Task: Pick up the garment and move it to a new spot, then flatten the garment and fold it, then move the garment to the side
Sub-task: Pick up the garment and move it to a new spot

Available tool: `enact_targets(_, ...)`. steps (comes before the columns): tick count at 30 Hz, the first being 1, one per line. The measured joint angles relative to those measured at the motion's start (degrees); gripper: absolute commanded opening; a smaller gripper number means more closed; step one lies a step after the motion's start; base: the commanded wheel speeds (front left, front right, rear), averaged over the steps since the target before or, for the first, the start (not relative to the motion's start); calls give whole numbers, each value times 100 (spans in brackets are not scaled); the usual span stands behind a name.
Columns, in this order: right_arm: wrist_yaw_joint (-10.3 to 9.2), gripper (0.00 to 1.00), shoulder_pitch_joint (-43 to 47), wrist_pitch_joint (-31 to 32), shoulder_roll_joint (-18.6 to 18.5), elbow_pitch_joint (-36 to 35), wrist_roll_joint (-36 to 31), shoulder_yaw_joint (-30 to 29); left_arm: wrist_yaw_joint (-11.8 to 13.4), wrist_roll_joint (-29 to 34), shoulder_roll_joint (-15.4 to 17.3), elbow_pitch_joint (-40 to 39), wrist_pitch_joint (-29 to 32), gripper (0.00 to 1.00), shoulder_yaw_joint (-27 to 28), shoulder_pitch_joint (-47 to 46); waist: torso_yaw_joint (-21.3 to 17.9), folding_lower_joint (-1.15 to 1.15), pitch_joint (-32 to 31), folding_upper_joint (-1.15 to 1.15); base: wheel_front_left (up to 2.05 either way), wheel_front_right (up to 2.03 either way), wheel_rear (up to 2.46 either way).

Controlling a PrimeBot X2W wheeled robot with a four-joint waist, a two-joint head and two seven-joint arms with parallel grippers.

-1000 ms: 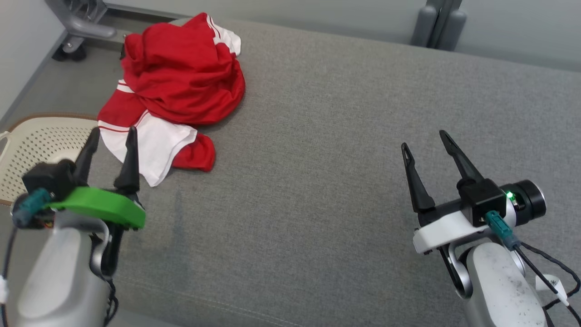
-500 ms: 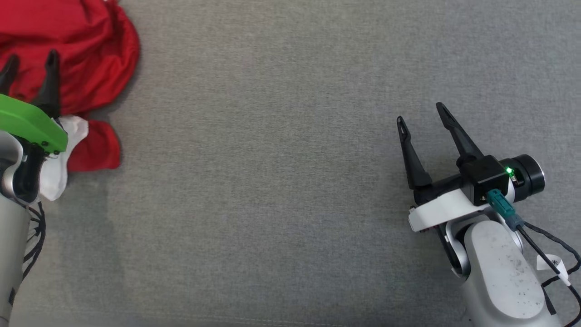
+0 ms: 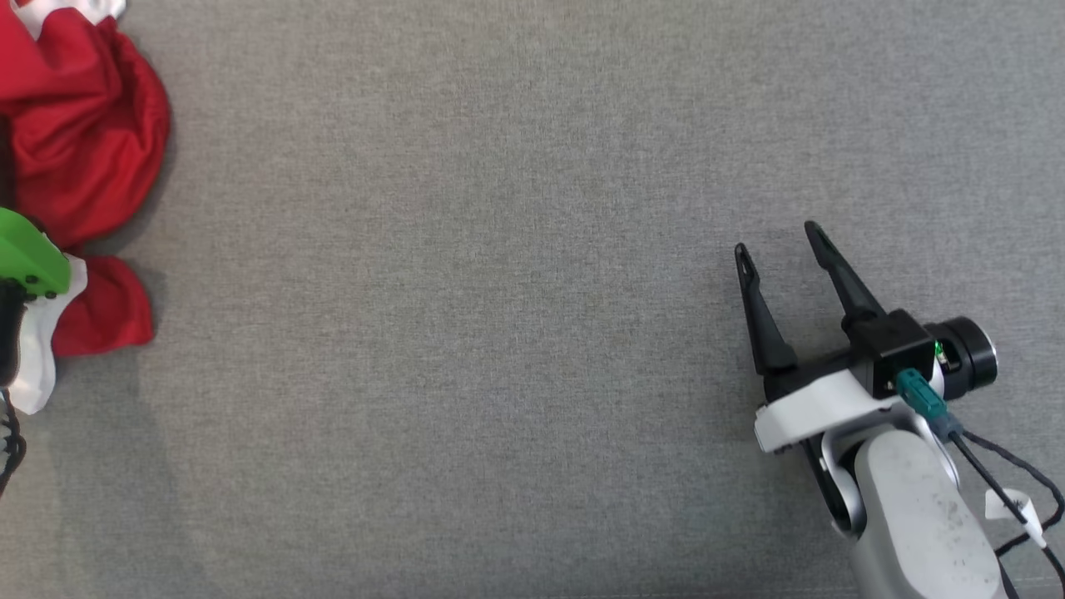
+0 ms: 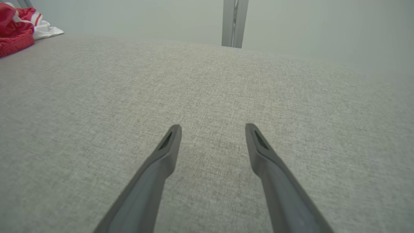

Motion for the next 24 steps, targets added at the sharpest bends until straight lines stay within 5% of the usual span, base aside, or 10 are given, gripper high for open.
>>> enact_targets(12,0,100,572,0,0,92,291,20,0,-267,363,-1694,130,0,-202,-115,134,-1,-1030,0,0,0,0)
enact_targets(24,0,100,897,-1,0,58,461,0,107,-1394,481,-4882,1303,0,-245,616,-256,-1,-1724,0,0,0,0)
